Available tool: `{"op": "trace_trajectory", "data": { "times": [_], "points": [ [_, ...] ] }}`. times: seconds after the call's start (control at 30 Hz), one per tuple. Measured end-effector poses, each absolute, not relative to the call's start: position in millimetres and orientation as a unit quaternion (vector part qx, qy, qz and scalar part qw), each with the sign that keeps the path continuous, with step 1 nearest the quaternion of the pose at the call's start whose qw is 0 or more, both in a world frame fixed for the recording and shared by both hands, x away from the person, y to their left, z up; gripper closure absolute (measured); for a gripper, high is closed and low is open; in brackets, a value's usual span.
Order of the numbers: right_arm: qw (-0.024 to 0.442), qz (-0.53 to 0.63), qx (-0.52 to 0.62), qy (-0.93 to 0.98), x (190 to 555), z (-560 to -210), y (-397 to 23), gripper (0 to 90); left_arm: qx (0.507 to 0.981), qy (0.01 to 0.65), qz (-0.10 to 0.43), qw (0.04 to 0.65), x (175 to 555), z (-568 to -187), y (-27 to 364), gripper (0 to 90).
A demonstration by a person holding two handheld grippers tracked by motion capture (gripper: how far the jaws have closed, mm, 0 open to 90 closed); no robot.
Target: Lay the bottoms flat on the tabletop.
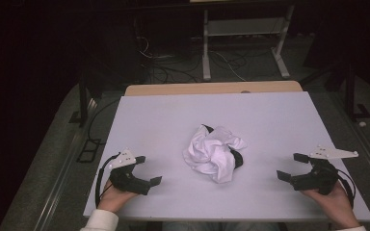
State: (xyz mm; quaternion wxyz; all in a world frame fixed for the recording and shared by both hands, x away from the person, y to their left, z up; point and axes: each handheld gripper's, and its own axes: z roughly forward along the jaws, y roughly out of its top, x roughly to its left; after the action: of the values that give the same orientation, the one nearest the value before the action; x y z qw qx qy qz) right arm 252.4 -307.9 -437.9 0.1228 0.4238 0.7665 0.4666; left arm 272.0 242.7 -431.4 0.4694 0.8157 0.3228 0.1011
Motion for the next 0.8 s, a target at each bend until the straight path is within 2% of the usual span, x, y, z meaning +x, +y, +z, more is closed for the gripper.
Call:
{"op": "trace_trajectory", "data": {
  "times": [0.47,0.8],
  "points": [
    [0.129,0.469,0.426,0.763,252.8,-433.4,-308.2,0.0,0.819,0.32,0.106,0.464,272.6,-428.7,237.1,0.0],
    [0.137,0.464,0.416,0.77,258.5,-415.4,-305.7,0.0,0.827,0.312,0.111,0.454,278.4,-417.5,227.9,0.0]
  ]
}}
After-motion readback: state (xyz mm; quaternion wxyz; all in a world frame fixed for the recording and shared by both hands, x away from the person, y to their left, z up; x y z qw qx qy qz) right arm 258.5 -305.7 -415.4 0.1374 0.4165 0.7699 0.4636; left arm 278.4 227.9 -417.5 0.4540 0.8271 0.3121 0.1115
